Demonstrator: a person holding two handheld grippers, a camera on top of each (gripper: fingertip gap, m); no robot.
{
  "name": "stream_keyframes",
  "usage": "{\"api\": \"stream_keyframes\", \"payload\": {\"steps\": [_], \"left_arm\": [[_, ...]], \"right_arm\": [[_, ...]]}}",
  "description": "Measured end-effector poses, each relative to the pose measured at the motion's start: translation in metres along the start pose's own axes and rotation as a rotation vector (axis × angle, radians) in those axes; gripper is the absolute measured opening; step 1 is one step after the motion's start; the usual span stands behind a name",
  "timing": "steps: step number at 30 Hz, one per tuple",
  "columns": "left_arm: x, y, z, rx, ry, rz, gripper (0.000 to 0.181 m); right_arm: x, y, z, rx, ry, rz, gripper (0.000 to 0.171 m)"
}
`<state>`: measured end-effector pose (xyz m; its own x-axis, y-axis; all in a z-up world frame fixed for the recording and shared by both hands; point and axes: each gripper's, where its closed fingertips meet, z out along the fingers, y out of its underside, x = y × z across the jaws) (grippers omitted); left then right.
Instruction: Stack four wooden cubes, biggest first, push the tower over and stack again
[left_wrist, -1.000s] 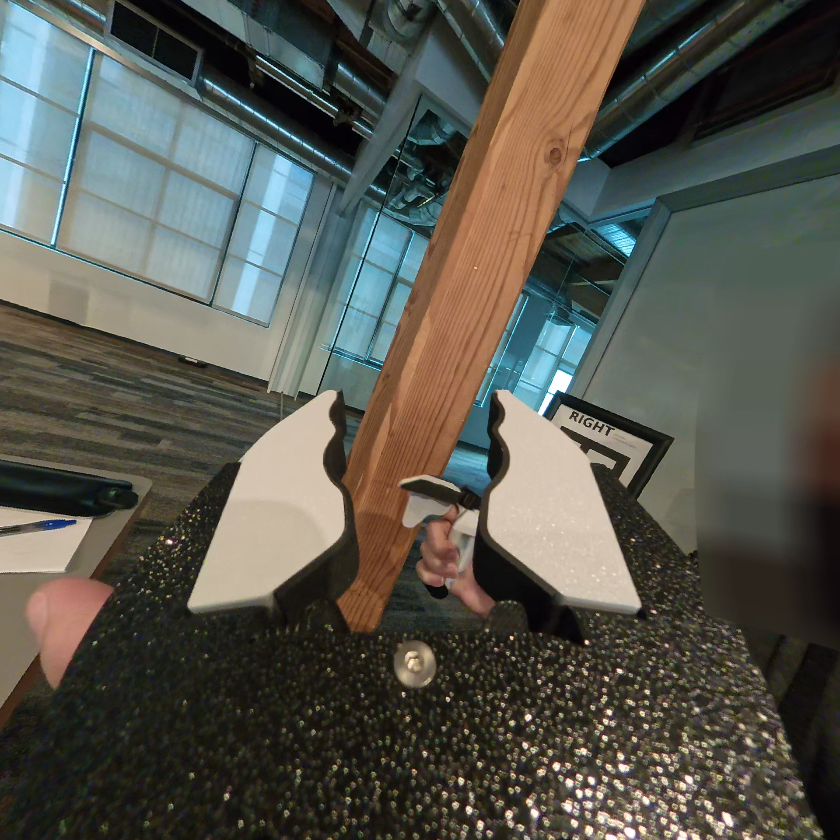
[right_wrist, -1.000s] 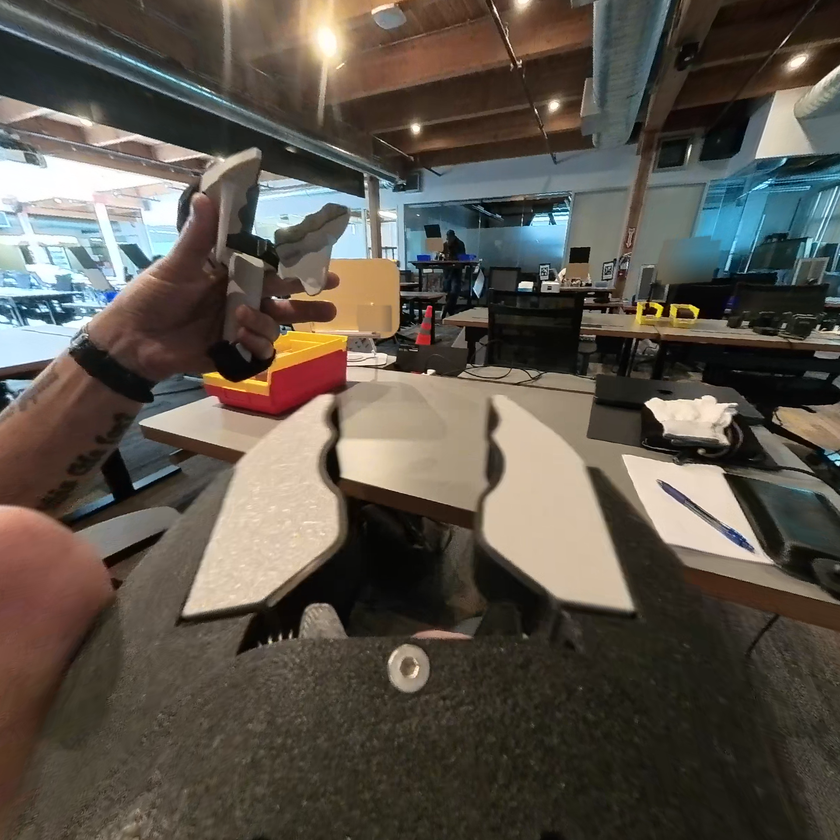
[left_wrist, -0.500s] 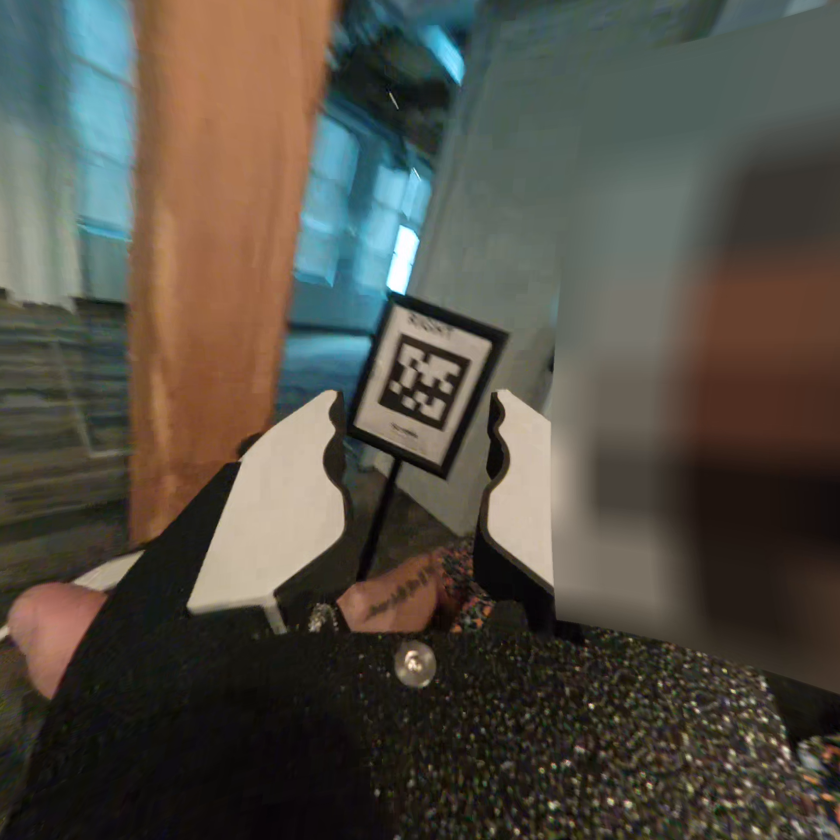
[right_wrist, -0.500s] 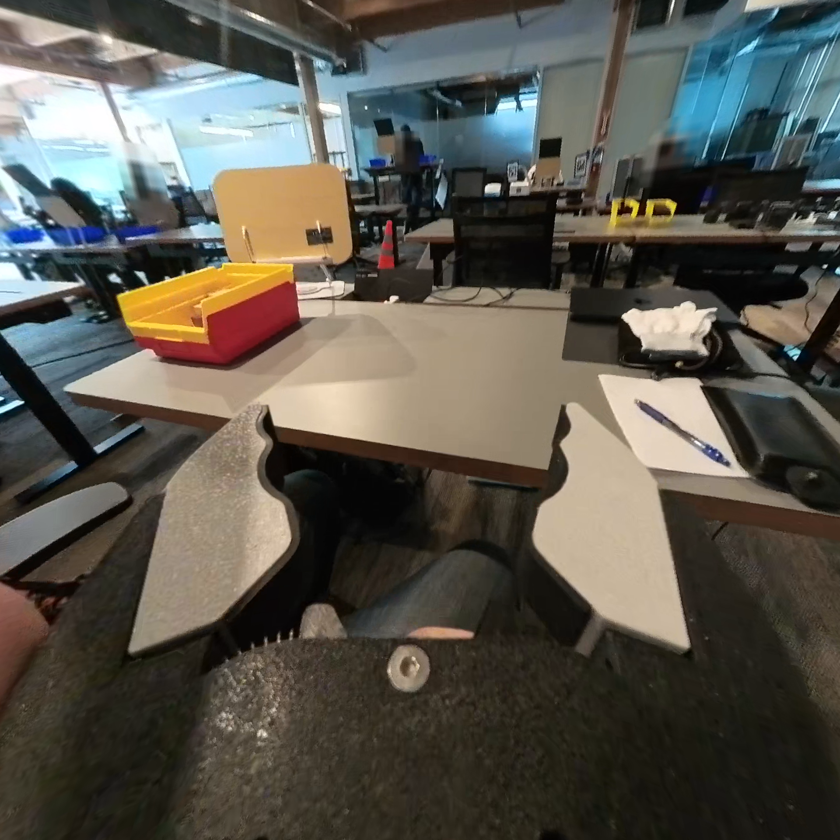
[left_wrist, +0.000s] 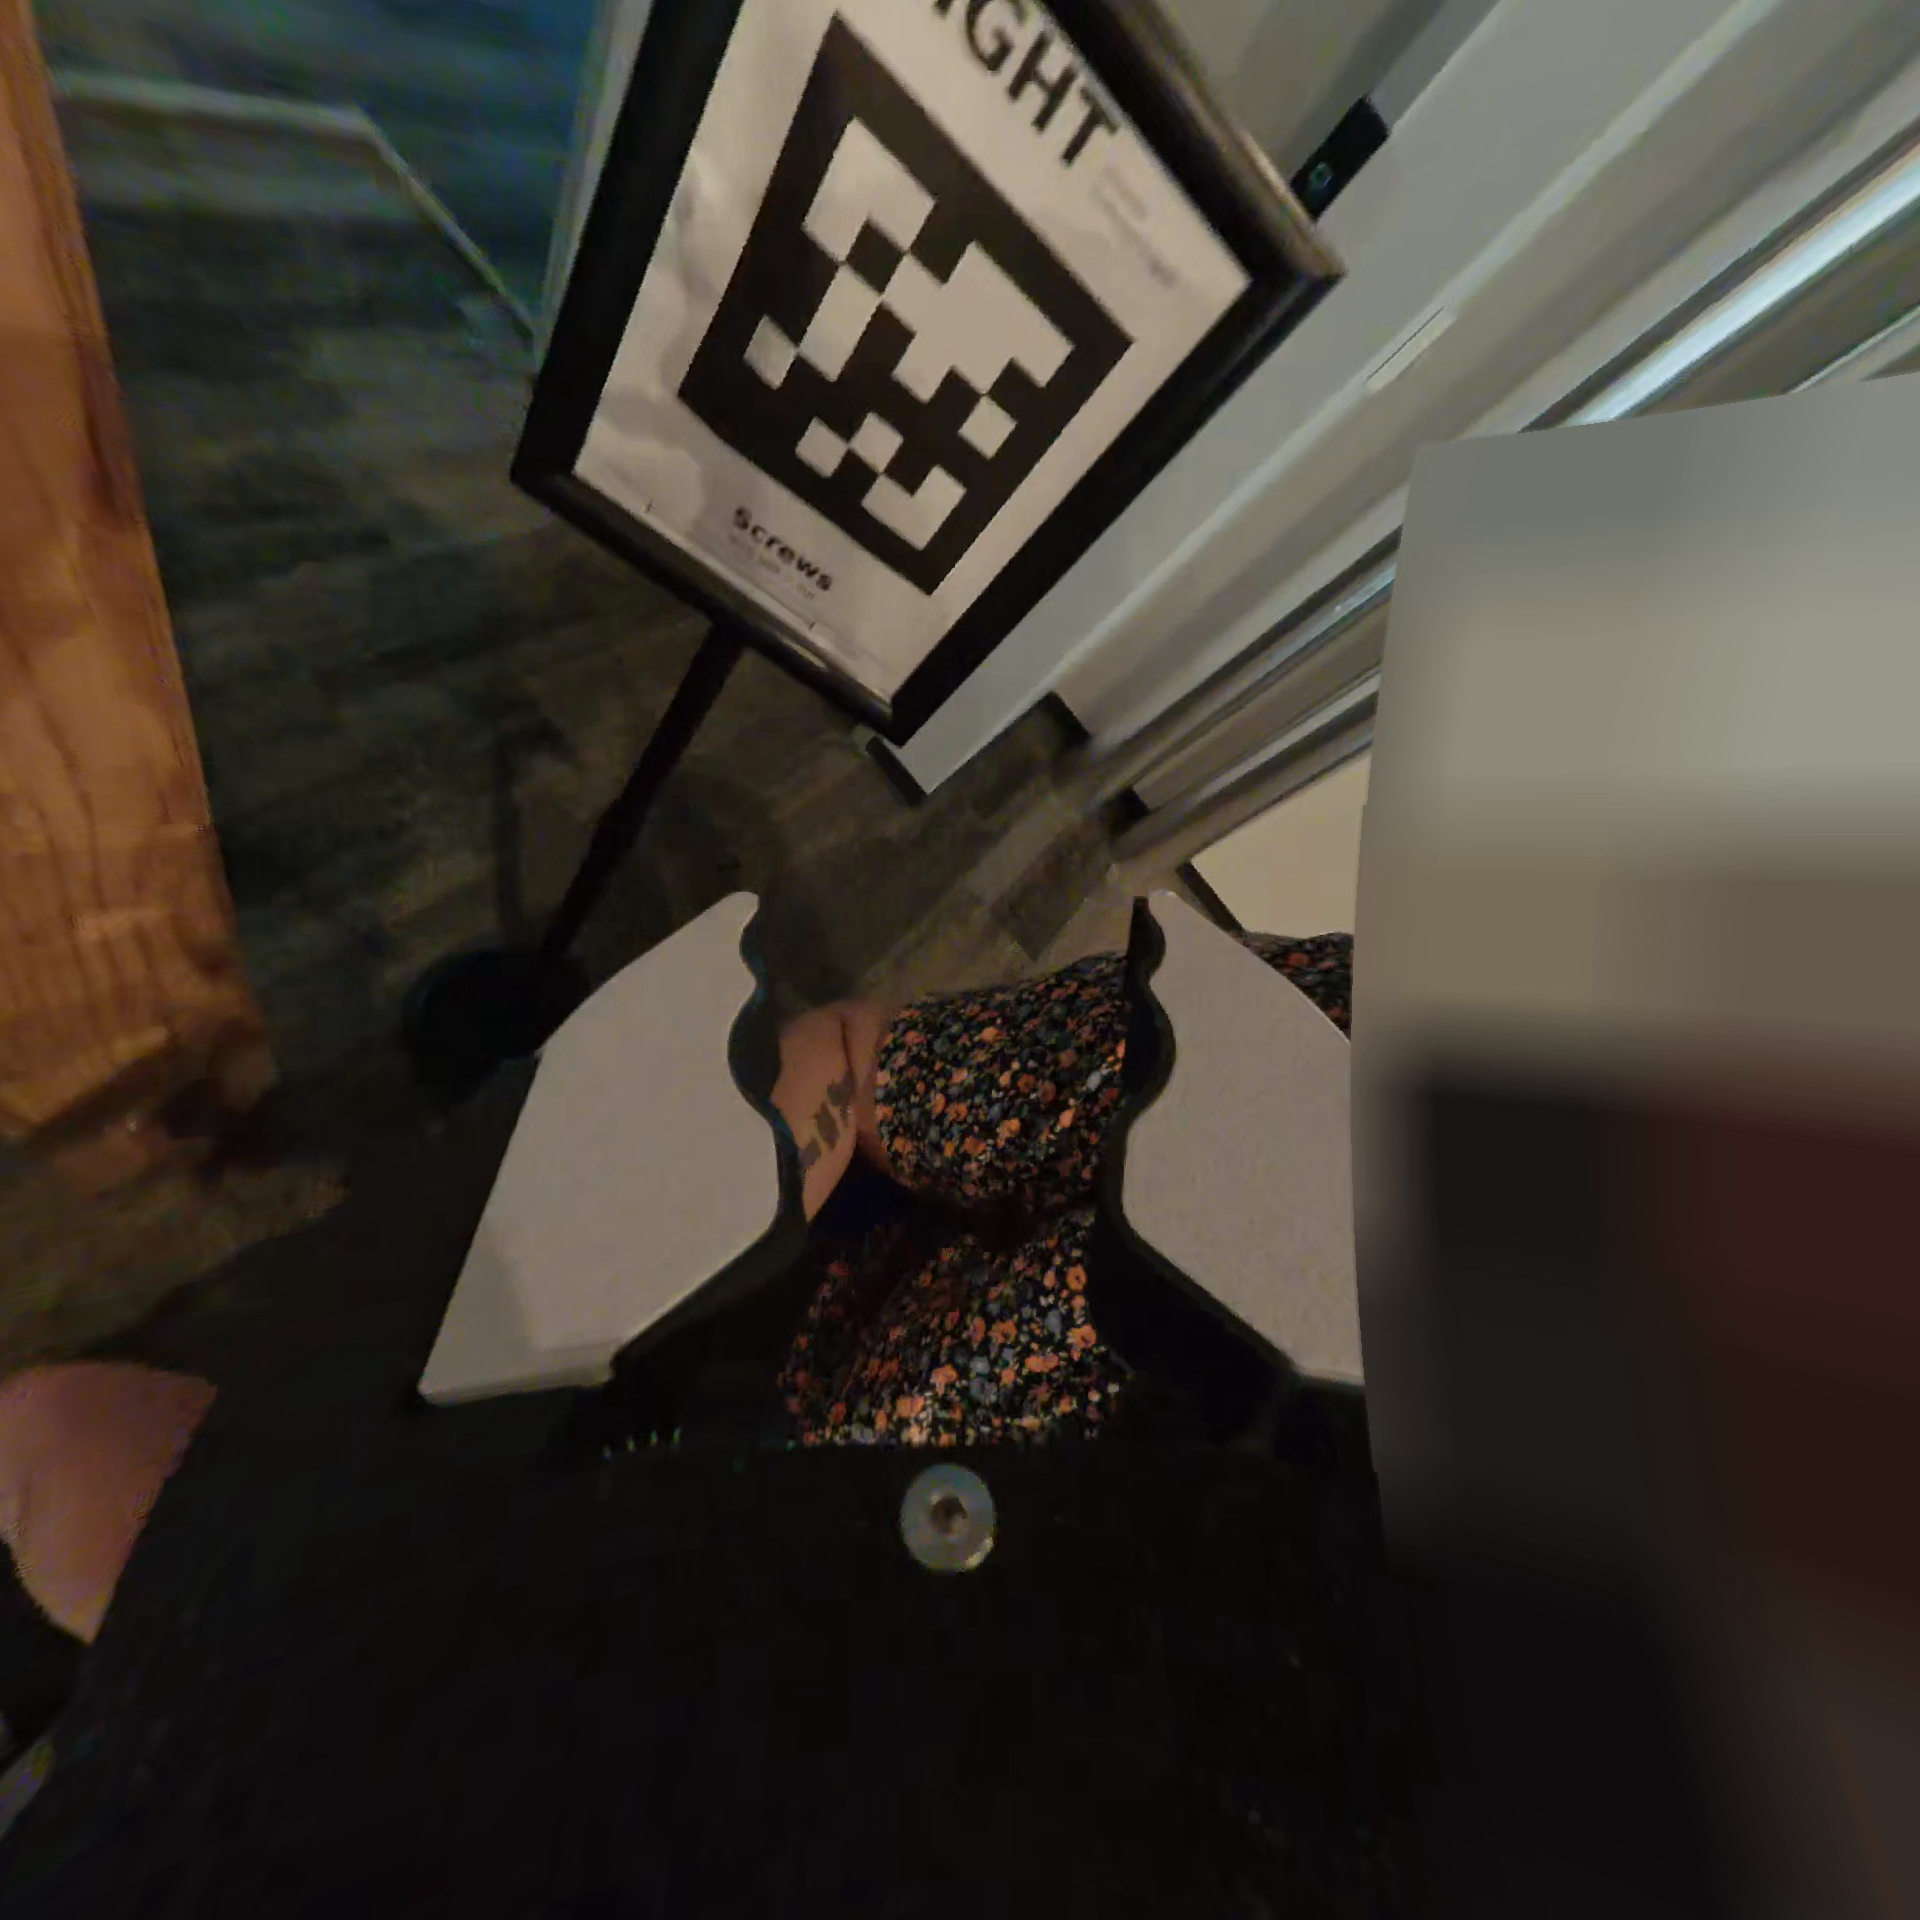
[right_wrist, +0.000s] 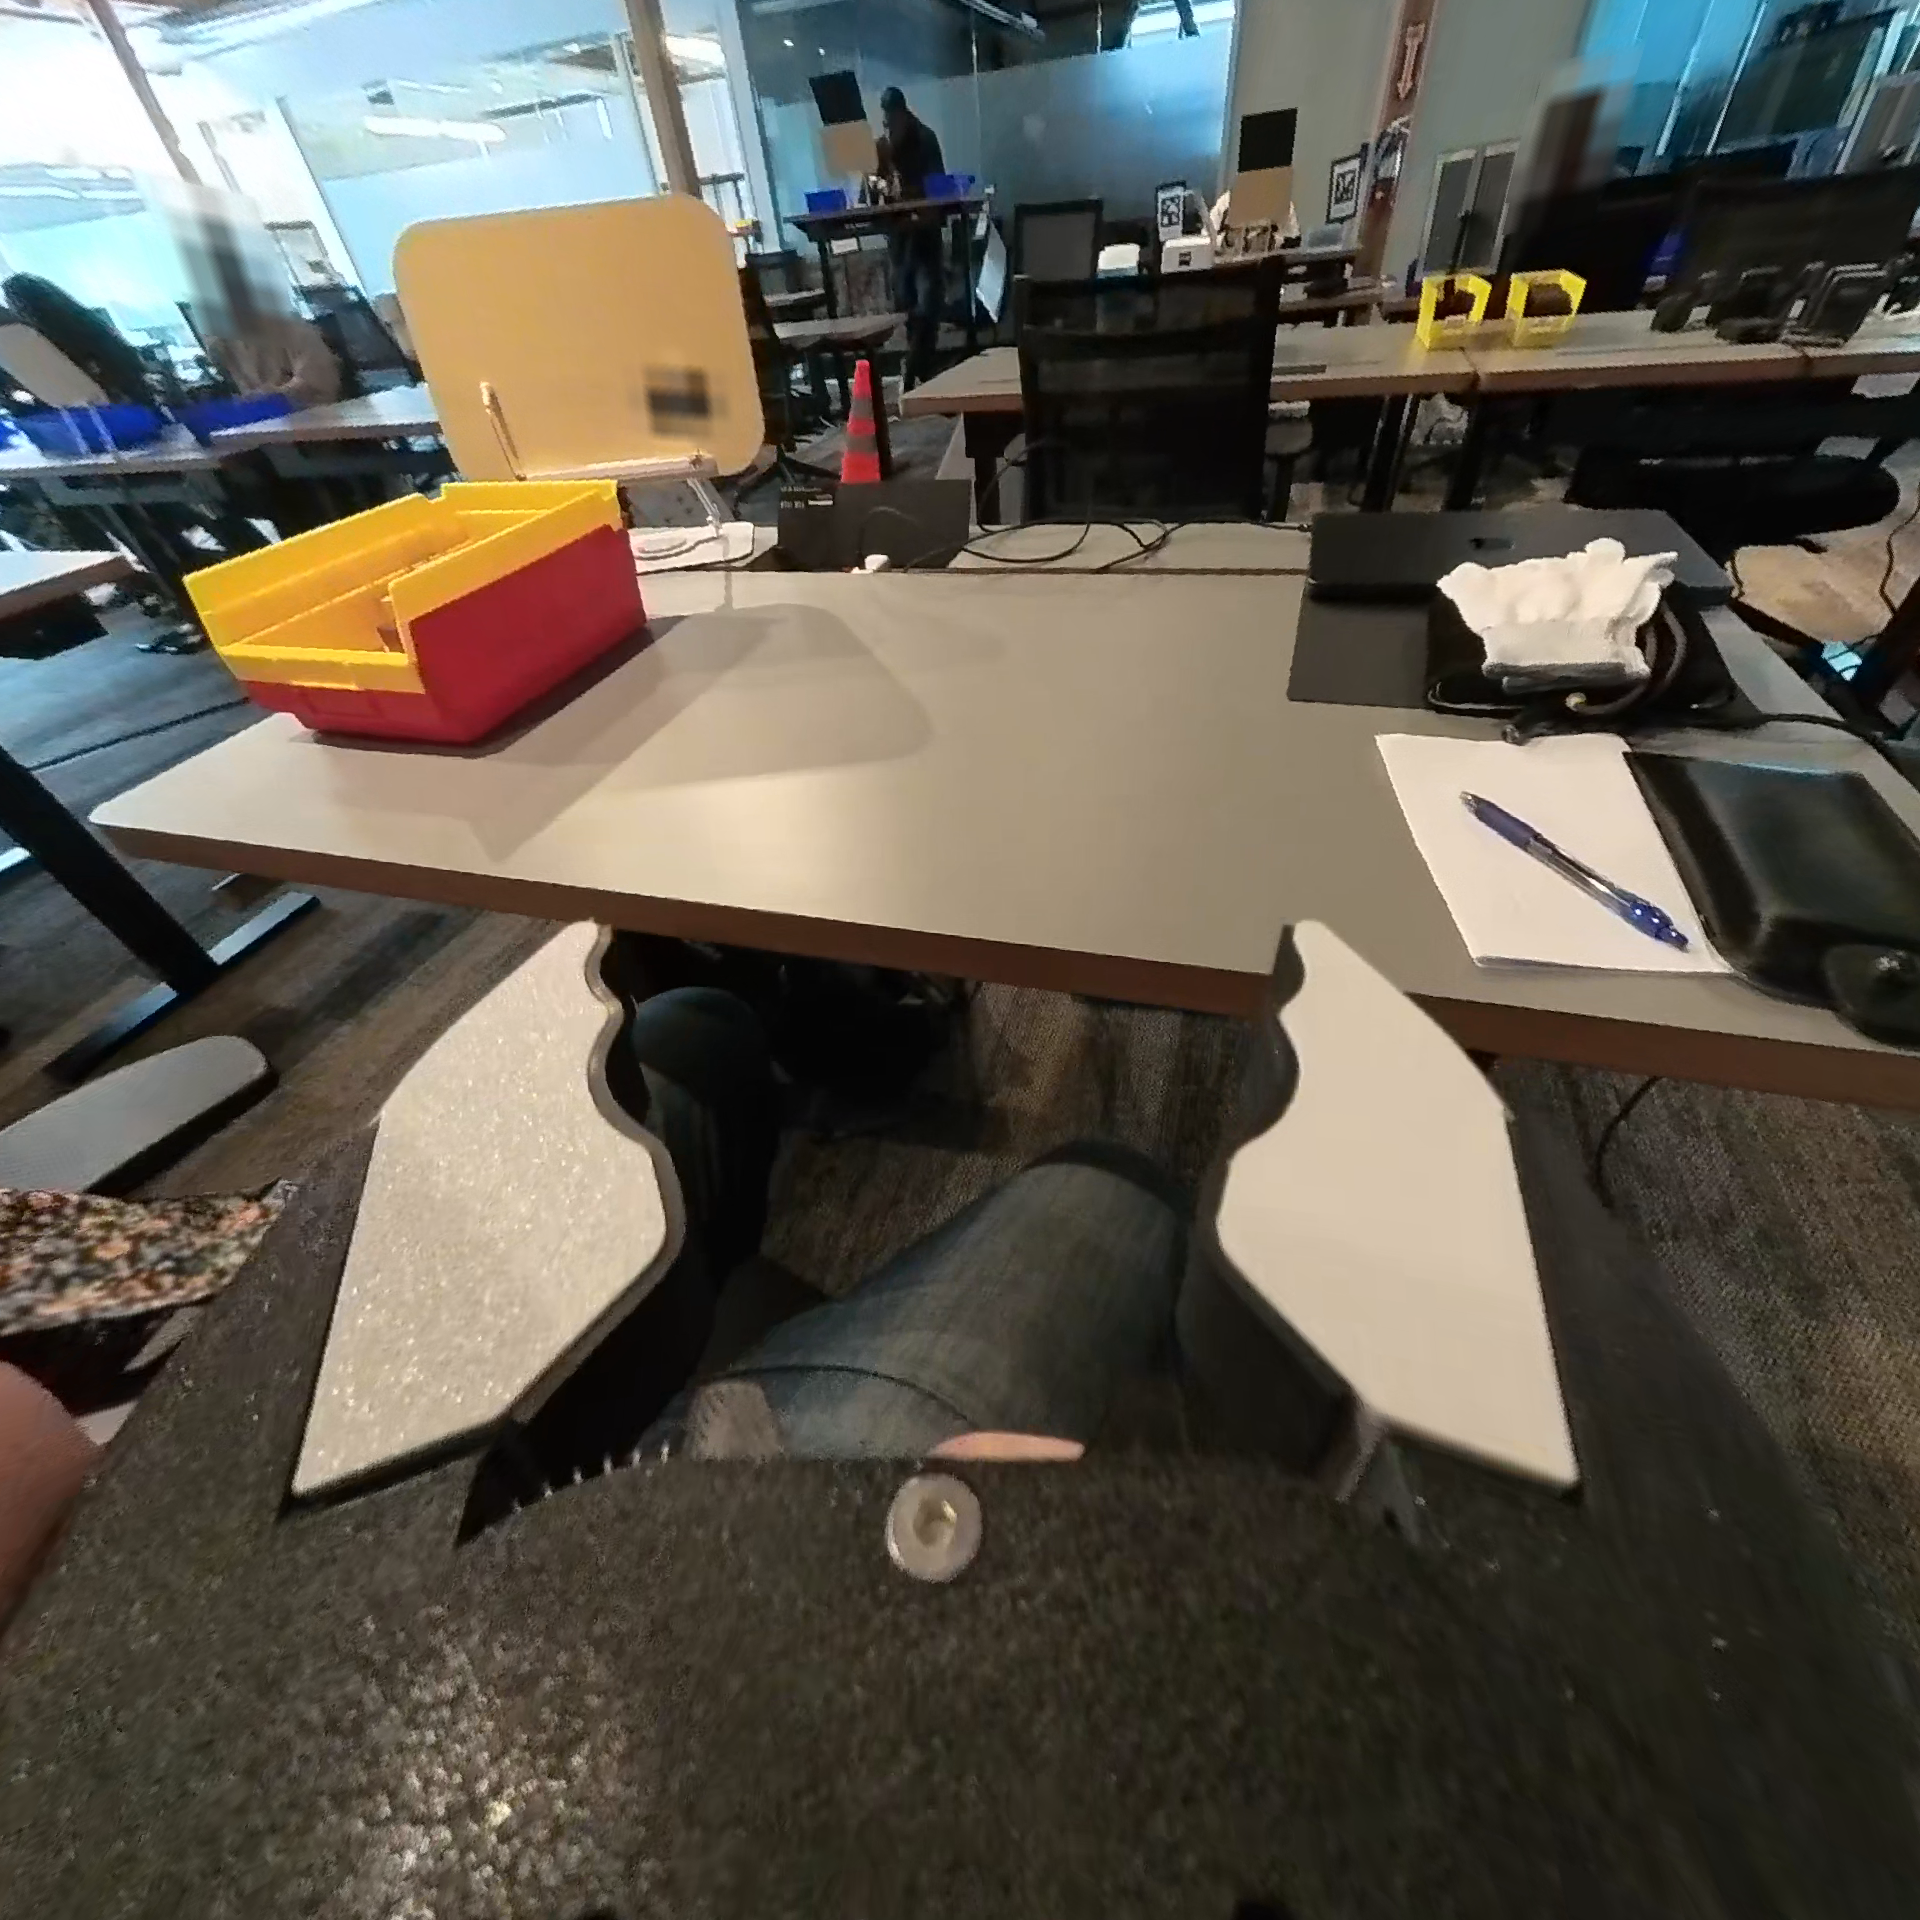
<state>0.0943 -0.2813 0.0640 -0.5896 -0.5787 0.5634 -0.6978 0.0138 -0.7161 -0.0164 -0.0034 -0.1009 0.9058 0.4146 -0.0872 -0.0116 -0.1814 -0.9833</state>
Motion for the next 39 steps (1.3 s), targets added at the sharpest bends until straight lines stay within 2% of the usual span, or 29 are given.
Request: {"api": "stream_keyframes", "payload": {"steps": [1,7,12,29,39], "left_arm": [[-0.006,0.001,0.002,-0.018,-0.007,-0.020,0.064],[-0.032,0.021,0.024,-0.174,-0.065,-0.064,0.067],[-0.050,0.034,0.032,-0.240,-0.110,-0.089,0.068],[-0.068,0.054,0.038,-0.306,-0.178,-0.077,0.071],[-0.051,0.037,0.030,-0.233,-0.148,-0.022,0.068]], "right_arm": [[0.002,0.002,0.000,-0.005,0.002,0.004,0.114],[0.010,0.006,-0.002,-0.021,0.018,0.018,0.114],[0.011,0.006,-0.004,-0.020,0.023,0.023,0.114],[0.009,0.010,-0.002,-0.041,0.023,0.021,0.114],[0.011,0.012,-0.003,-0.039,0.020,0.030,0.114]]}}
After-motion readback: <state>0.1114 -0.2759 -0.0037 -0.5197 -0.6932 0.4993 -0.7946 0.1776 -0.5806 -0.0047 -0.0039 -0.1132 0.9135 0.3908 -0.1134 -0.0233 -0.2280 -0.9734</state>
